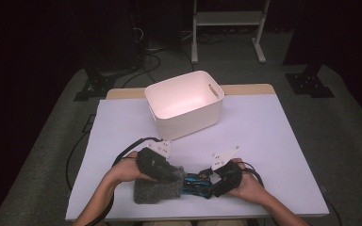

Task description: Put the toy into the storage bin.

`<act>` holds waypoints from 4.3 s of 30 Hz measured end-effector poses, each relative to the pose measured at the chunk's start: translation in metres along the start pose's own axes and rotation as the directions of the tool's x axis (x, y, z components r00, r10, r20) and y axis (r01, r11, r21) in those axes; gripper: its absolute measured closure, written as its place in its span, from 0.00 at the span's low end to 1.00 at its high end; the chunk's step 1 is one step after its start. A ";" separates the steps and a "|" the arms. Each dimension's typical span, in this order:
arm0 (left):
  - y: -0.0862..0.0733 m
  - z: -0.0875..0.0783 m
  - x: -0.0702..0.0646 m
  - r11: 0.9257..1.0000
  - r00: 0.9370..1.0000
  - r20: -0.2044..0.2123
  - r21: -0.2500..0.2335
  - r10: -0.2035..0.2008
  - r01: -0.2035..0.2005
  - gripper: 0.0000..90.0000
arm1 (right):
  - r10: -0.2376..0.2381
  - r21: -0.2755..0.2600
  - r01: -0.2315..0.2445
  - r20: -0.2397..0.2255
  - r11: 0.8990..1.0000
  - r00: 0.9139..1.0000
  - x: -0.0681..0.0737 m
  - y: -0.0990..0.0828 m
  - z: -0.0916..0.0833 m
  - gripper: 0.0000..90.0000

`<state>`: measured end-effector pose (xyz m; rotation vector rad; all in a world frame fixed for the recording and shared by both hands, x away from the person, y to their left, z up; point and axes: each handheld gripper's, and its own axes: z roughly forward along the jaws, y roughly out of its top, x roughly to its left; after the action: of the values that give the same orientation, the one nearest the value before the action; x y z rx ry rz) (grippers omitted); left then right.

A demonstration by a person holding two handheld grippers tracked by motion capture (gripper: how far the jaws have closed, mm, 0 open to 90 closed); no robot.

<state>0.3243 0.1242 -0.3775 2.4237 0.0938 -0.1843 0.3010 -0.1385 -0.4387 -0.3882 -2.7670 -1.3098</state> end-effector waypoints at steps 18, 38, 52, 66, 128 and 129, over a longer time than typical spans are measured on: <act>0.007 -0.017 0.003 0.999 0.994 -0.109 0.033 0.030 -0.026 0.84 | -0.161 0.028 0.160 0.064 0.987 0.985 -0.001 0.002 0.006 0.58; -0.005 -0.009 0.005 0.999 0.997 -0.075 0.039 0.006 -0.003 0.84 | -0.069 -0.017 0.071 0.058 0.997 0.996 0.000 -0.016 -0.014 0.63; 0.051 0.034 0.005 0.990 0.994 0.009 0.088 0.109 -0.109 0.85 | -0.129 -0.003 0.129 0.046 0.992 0.991 -0.004 -0.007 -0.008 0.63; 0.043 0.030 0.006 0.992 0.995 0.002 0.077 0.099 -0.099 0.85 | -0.111 -0.020 0.112 0.044 0.993 0.993 -0.005 -0.008 -0.006 0.63; 0.051 0.033 0.010 0.989 0.991 0.024 0.071 0.129 -0.131 0.85 | -0.104 -0.018 0.104 0.042 0.994 0.994 -0.005 -0.006 -0.003 0.63; 0.055 0.036 0.009 0.988 0.990 0.029 0.072 0.137 -0.139 0.84 | -0.103 -0.018 0.104 0.041 0.994 0.994 -0.005 -0.006 -0.003 0.63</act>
<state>0.3359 0.0594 -0.3702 2.4904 -0.0938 -0.1565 0.3045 -0.1457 -0.4418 -0.2786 -2.8447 -1.3679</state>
